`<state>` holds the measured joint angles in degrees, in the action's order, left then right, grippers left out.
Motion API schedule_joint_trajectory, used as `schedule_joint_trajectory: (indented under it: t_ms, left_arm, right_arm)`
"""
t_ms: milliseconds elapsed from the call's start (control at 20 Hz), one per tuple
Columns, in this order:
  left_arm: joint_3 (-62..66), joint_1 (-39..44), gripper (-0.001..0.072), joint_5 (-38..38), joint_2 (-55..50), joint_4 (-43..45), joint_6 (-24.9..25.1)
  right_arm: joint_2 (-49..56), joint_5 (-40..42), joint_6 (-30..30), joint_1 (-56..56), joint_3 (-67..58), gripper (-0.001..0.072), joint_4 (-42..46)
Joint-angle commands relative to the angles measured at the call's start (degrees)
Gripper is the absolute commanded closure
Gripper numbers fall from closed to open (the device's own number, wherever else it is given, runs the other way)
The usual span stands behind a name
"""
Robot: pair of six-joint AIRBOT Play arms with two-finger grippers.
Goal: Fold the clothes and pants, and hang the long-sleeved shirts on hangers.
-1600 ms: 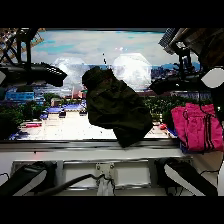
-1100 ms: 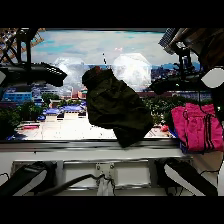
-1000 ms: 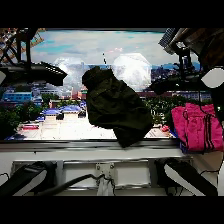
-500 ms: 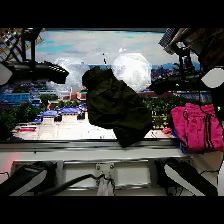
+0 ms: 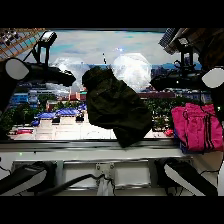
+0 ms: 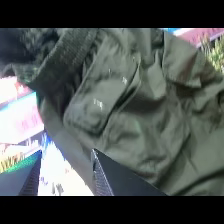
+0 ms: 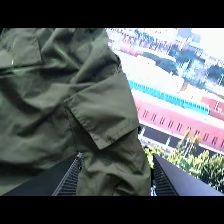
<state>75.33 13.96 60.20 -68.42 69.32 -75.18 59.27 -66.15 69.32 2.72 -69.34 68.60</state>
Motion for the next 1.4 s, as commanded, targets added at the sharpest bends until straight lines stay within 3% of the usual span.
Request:
schedule_joint_trajectory:
  t_ms: [0, 150, 200, 300, 350, 500, 650, 1050, 1150, 1200, 1250, 1300, 1350]
  left_arm:
    - [2.0, 0.7, 0.0320, -5.6, -4.0, -2.4, 1.2]
    - [9.2, 0.7, 0.0220, -5.4, -13.4, -9.4, 9.3]
    - [12.6, 0.7, 0.0218, -5.4, -17.0, -11.6, 12.2]
    - [20.4, 0.7, 0.0199, -4.9, -24.3, -12.8, 14.8]
    - [24.6, 0.7, 0.0129, -4.0, -28.0, -12.8, 15.5]
    - [34.1, 0.7, 0.0108, 0.1, -37.4, -12.1, 20.3]
    - [35.8, 0.4, 0.0034, 1.1, -42.7, -12.0, 21.5]
    - [35.6, 0.5, 0.0043, 6.8, -50.0, -14.2, 22.1]
    - [35.6, 1.1, 0.0169, 11.1, -50.0, -17.5, 22.1]
    - [35.6, 1.7, 0.0181, 13.6, -50.0, -18.3, 22.0]
    - [35.6, 2.2, 0.0349, 15.9, -50.0, -19.0, 22.0]
    - [35.6, 2.6, 0.0580, 17.2, -49.8, -20.2, 21.0]
    - [35.6, 2.8, 0.0699, 18.1, -49.3, -22.2, 19.4]
  right_arm:
    - [0.0, 1.8, 0.0, 0.1, 0.0, 0.0205, -1.2]
    - [0.0, 2.1, 0.0, 0.1, 0.0, 0.0205, -2.8]
    - [0.0, 2.1, 0.0, 0.1, 0.0, 0.0205, -2.8]
    - [0.0, 2.1, 0.2, 0.1, 0.0, 0.0205, -3.0]
    - [0.0, 2.1, 0.3, 0.1, 0.0, 0.0206, -4.0]
    - [0.0, 2.1, 0.3, 0.1, 0.0, 0.0206, -7.1]
    - [0.0, 1.4, 0.3, 0.1, 0.0, 0.0206, -7.3]
    - [0.0, -2.7, 0.3, 0.1, 0.1, 0.0206, -7.3]
    - [0.0, -4.0, 0.3, 0.1, 0.1, 0.0207, -7.3]
    - [0.0, -4.2, 0.7, 0.1, 0.1, 0.0207, -7.3]
    - [0.0, -4.6, 1.0, 0.1, 0.1, 0.0207, -7.4]
    - [0.0, -5.1, 2.3, 0.1, 0.1, 0.0207, -7.3]
    - [0.0, -6.1, 3.3, 0.1, 0.1, 0.0207, -7.2]
